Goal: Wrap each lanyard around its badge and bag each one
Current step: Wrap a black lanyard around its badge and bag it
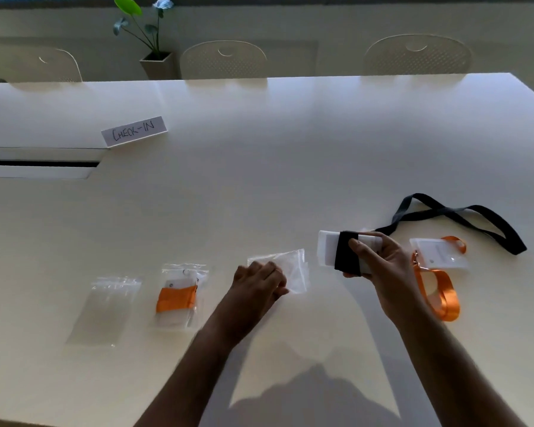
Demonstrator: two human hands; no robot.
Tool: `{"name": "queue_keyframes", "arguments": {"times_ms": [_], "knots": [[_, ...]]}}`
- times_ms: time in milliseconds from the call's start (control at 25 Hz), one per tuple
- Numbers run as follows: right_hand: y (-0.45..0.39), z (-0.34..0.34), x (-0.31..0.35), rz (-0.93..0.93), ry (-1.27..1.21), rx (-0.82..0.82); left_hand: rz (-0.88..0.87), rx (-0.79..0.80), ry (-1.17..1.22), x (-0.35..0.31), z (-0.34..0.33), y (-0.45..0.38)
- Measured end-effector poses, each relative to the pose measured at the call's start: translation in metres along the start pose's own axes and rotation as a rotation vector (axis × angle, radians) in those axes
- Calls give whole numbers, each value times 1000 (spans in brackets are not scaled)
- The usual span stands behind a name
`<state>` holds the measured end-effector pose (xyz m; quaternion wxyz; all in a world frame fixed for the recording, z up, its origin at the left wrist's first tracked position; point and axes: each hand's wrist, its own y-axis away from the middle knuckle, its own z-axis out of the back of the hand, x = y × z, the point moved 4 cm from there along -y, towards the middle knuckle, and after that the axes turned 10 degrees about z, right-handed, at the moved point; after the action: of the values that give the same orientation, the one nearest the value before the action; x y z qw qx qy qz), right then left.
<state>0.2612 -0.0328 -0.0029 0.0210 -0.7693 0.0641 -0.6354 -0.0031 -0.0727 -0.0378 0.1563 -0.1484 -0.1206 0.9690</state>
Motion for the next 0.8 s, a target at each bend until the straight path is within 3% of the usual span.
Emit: {"name": "queue_keyframes", "arguments": {"times_ms": [120, 280, 480, 800], "knots": [[0, -1, -4, -11, -16, 42, 74, 62, 59, 4, 3, 0], [0, -4, -11, -15, 23, 80, 268, 3, 155, -16, 12, -19], [4, 0, -12, -16, 67, 57, 428, 112, 135, -42, 0, -34], [13, 0, -7, -39, 125, 38, 517, 177, 225, -40, -2, -30]]}}
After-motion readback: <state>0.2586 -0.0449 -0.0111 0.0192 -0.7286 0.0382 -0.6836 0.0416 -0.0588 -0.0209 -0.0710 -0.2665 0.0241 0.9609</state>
